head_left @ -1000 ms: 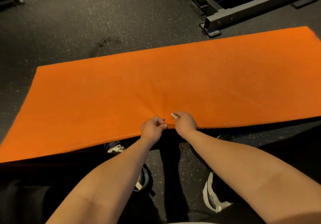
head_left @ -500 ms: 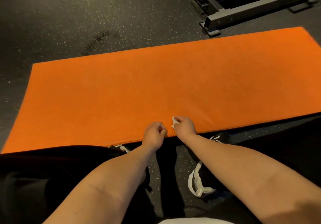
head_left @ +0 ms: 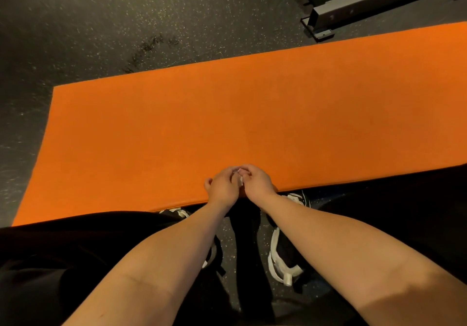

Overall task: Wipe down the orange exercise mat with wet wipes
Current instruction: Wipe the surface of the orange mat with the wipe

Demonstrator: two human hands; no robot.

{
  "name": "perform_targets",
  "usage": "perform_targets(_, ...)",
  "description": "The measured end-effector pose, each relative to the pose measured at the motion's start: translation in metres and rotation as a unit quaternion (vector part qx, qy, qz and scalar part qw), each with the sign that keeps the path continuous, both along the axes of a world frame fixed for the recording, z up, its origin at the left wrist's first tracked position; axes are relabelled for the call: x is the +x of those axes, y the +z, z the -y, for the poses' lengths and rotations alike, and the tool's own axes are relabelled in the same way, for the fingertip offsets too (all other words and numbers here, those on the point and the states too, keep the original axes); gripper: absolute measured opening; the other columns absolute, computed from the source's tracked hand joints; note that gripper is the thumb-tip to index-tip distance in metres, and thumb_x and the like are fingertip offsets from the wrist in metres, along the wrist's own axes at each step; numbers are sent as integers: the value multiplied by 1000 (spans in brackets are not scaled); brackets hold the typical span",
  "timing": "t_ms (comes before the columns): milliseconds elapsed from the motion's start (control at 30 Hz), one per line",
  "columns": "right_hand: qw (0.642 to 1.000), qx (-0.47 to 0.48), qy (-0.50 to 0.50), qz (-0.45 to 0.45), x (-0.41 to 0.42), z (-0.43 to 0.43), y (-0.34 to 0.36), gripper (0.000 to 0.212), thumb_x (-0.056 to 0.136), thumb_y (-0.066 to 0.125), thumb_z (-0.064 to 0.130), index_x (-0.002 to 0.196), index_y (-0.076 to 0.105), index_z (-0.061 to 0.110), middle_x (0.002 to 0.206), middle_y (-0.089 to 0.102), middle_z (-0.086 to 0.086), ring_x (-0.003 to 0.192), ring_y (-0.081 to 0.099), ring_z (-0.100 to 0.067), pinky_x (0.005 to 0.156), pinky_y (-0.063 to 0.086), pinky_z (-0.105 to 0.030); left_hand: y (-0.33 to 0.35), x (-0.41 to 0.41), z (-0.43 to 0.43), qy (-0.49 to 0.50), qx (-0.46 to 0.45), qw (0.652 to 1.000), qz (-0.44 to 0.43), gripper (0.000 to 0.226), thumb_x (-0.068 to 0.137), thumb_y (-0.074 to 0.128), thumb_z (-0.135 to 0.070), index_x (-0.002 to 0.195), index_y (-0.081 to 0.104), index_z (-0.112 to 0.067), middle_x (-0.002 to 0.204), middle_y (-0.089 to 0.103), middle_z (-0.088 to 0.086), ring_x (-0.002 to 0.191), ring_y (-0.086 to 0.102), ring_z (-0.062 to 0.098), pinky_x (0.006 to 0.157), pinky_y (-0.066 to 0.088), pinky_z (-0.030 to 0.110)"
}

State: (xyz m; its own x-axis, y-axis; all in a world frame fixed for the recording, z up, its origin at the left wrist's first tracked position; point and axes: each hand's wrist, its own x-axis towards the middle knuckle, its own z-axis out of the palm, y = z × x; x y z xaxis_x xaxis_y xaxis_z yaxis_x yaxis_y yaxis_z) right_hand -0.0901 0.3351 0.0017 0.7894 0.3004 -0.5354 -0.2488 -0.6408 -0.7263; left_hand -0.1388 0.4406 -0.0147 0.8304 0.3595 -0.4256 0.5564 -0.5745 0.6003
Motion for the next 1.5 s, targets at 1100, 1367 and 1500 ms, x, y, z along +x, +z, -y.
perform_targets(1100,970,-183,73,141,2,29,-43,42,106,41,19,147,50,16,157,37,-5,146,24,-28,121,22,-42,-3,-11,11,-184,159,963,-114,58,108,31,-31,161,11,-15,169,5,0,153,6,26,117,14,54)
perform_targets(1367,954,-169,157,192,-18,23,-33,46,102,43,21,148,46,20,150,44,-3,143,29,-23,123,14,-40,-14,-24,9,-227,164,957,-81,55,110,17,-40,162,9,-24,169,1,-6,155,-4,13,122,-1,52)
perform_targets(1500,944,-169,204,199,-32,9,-30,52,99,47,16,151,41,20,155,36,-2,148,22,-22,125,7,-42,-13,-46,-24,-122,201,964,-127,57,109,13,-40,162,9,-20,169,0,-4,155,-6,16,122,-8,54)
